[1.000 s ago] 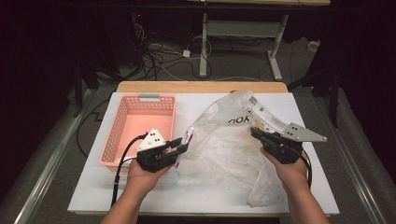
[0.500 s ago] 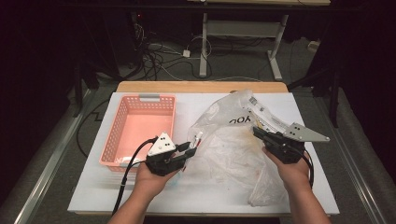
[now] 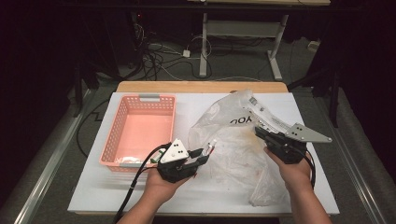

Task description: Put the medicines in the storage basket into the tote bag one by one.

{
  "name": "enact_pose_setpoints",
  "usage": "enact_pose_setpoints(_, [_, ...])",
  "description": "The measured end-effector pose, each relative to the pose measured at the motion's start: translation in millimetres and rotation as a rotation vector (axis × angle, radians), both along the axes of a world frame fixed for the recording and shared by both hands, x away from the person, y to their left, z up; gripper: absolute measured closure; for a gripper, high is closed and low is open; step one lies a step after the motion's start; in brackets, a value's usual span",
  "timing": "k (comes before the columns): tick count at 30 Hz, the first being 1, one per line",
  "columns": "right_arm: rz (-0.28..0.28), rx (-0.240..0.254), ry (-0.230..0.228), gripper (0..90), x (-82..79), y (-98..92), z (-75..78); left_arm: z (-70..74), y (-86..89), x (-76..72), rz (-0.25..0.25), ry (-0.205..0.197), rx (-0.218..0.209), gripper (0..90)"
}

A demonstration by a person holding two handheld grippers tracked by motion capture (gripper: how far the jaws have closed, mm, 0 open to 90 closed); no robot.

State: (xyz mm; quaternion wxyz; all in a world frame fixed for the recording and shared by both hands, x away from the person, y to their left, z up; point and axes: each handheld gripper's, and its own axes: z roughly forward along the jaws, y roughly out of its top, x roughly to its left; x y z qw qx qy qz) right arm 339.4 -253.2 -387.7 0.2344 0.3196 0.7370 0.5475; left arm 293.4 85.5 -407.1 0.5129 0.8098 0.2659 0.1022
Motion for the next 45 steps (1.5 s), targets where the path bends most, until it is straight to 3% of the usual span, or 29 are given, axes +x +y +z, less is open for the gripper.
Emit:
enact_pose_setpoints(8, [-0.001,0.001,-0.003,90.0,-1.4,-0.8,0.6,-9.9,-27.7,-0.8,-0.019,0.011,0.025,68.2])
enact_pose_setpoints(13, [-0.007,0.001,0.002,90.0,-3.4,-2.8,1.0,-19.0,-47.8,3.1,-0.028,0.02,0.019,68.2])
enact_pose_setpoints(20, [-0.002,0.003,-0.008,90.0,-4.9,-2.1,2.4,-23.2,-65.5,16.3,-0.004,0.013,0.027,68.2])
enact_pose_setpoints(30, [0.008,0.001,-0.015,90.0,-7.8,-2.2,3.7,-32.0,-69.5,38.7,0.047,0.039,0.064,68.3])
enact_pose_setpoints(38, [0.029,-0.002,-0.016,90.0,-13.1,3.9,5.9,-29.3,-67.3,53.1,0.096,0.016,0.094,68.3])
enact_pose_setpoints(45, [0.055,-0.01,-0.028,90.0,-18.6,12.1,9.0,-30.3,-65.6,66.3,0.121,0.026,0.119,68.3])
